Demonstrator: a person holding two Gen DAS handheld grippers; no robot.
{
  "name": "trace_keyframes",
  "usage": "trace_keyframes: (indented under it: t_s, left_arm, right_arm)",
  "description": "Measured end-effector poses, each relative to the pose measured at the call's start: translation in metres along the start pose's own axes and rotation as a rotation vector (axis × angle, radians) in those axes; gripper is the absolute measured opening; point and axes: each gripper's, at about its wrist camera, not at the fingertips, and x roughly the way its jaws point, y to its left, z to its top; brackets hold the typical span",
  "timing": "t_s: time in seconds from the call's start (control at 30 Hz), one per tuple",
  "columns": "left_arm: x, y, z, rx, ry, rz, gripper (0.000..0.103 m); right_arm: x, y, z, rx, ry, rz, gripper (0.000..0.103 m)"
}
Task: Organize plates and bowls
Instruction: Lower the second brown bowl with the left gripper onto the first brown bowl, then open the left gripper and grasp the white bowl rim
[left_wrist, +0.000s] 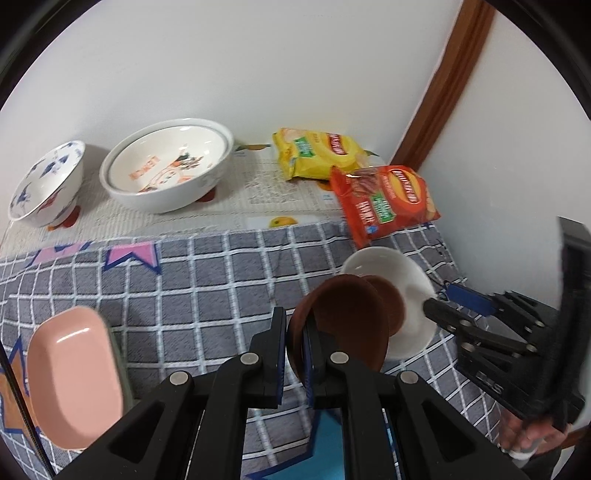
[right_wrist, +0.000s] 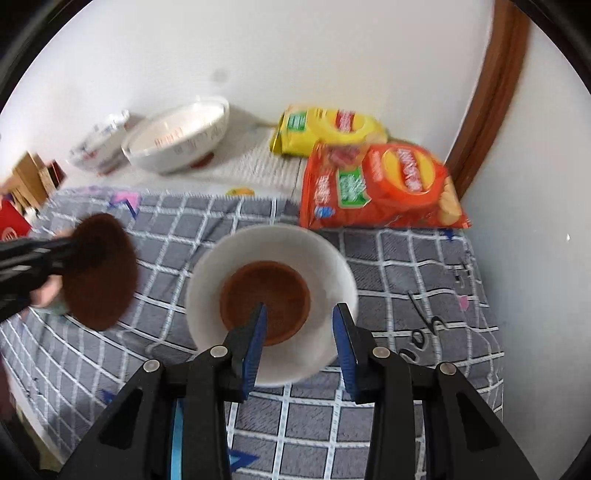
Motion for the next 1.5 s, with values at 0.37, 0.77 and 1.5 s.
trace_keyframes:
  t_s: [0.37, 0.77, 1.5]
  left_arm:
    - [0.041, -0.049, 0.016, 0.063, 0.051, -0.041, 0.008]
    - [0.080, -0.062, 0.021, 0.073, 0.113, -0.035, 0.008]
    - [0.099, -0.061, 0.017, 0.058, 0.144, -0.022, 0.008]
  right_arm:
    - [-0.050, -0.052, -0.026, 0.151, -0.109, -0.011, 0.037]
    - [-0.051, -0.067, -0.052, 0.170, -0.115, -0.122, 0.037]
    - [-0.056, -0.074, -0.064, 0.247, -0.122, -0.100, 0.037]
